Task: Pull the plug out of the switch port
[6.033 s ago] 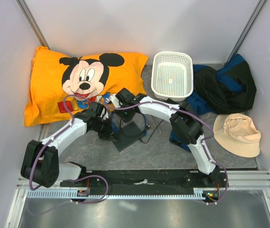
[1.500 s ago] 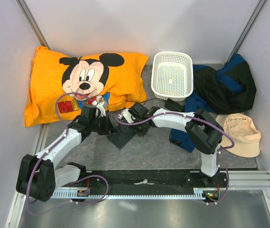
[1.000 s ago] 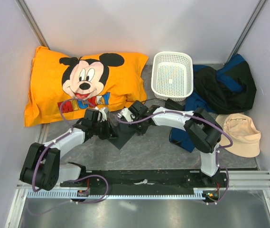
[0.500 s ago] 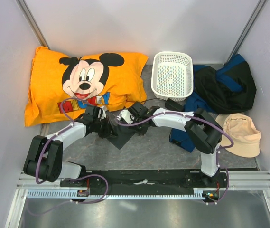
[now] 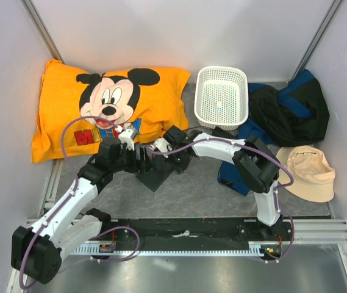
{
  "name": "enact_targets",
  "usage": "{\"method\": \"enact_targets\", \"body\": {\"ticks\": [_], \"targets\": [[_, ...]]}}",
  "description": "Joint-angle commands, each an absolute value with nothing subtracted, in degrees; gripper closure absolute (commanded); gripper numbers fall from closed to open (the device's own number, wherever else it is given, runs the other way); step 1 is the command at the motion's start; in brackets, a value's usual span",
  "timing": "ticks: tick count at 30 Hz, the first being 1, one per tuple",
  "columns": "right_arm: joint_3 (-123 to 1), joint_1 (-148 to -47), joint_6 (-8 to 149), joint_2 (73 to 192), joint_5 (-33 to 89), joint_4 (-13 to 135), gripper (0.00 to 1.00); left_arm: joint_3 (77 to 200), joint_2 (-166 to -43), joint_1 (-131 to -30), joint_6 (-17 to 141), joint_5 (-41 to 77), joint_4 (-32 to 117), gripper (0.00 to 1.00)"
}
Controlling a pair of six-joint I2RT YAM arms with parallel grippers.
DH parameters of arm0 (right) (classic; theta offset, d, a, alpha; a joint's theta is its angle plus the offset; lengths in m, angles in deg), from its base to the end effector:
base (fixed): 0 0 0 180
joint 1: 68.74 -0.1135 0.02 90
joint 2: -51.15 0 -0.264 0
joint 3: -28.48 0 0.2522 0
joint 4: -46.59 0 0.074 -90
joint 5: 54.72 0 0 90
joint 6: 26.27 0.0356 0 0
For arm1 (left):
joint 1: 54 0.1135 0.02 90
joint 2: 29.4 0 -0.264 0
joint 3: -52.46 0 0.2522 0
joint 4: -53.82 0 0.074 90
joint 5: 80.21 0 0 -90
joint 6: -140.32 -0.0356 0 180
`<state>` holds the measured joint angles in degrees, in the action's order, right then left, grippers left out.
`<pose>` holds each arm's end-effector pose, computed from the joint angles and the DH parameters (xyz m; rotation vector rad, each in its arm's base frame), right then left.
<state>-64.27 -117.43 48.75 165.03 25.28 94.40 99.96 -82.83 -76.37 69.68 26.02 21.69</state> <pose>0.2603 0.3055 0.1622 -1.5236 2.3672 0.3874 0.1800 -0.0848 0.2328 0.2196 2.2895 -0.7038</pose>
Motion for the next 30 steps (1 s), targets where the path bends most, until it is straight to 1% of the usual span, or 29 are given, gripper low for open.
{"method": "enact_targets", "body": {"ticks": [1, 3, 5, 6, 7, 9, 10, 14, 17, 18, 19, 22, 26, 28, 30], "targets": [[-68.2, -115.0, 49.6, 170.9, 21.5, 101.9, 1.0, 102.7, -76.8, -76.7, 56.7, 22.6, 20.5, 0.14], [-69.4, -113.1, 50.1, 172.4, 18.9, 102.5, 1.0, 103.3, -74.3, -76.8, 52.5, 22.4, 20.4, 0.15], [-70.6, -112.0, 50.5, 173.3, 17.1, 103.1, 1.0, 103.4, -71.2, -78.1, 47.7, 25.2, 20.4, 0.16], [-71.1, -111.1, 50.5, 174.0, 16.7, 103.2, 1.0, 103.2, -70.8, -78.9, 42.7, 26.1, 19.8, 0.17], [-71.4, -110.8, 50.6, 174.3, 16.3, 103.5, 1.0, 102.8, -70.6, -81.9, 40.3, 26.6, 19.4, 0.17], [-72.6, -110.1, 50.7, 175.1, 15.4, 104.3, 1.0, 100.5, -71.1, -86.0, 33.2, 25.0, 19.6, 0.19], [-73.0, -110.0, 50.5, 175.2, 15.1, 104.6, 1.0, 99.7, -71.5, -90.0, 30.7, 23.3, 20.1, 0.19], [-73.8, -110.0, 50.0, 175.5, 14.2, 106.1, 1.0, 95.6, -76.8, -95.6, 21.1, 16.8, 25.9, 0.2], [-72.8, -110.0, 50.7, 174.8, 15.8, 105.6, 1.0, 93.2, -80.6, -97.7, 19.8, 13.0, 30.9, 0.24], [-72.6, -110.0, 52.0, 174.4, 18.3, 104.5, 1.0, 93.1, -82.7, -98.3, 20.3, 12.5, 32.3, 0.26], [-71.3, -110.0, 53.0, 173.9, 19.3, 103.5, 1.0, 92.9, -83.4, -99.7, 20.6, 11.3, 33.8, 0.32], [-69.1, -109.9, 55.5, 172.0, 20.5, 100.1, 1.0, 91.8, -85.8, -102.7, 20.7, 9.9, 37.4, 0.4], [-69.4, -109.7, 57.5, 172.0, 19.1, 99.3, 1.0, 91.2, -89.6, -104.1, 21.0, 7.9, 38.5, 0.43], [-69.6, -109.7, 58.1, 172.3, 18.7, 99.4, 1.0, 91.9, -93.5, -104.1, 22.2, 6.9, 38.6, 0.44], [-69.6, -109.7, 58.5, 172.7, 18.2, 99.4, 1.0, 92.7, -94.4, -104.1, 24.0, 7.5, 38.9, 0.45]]}}
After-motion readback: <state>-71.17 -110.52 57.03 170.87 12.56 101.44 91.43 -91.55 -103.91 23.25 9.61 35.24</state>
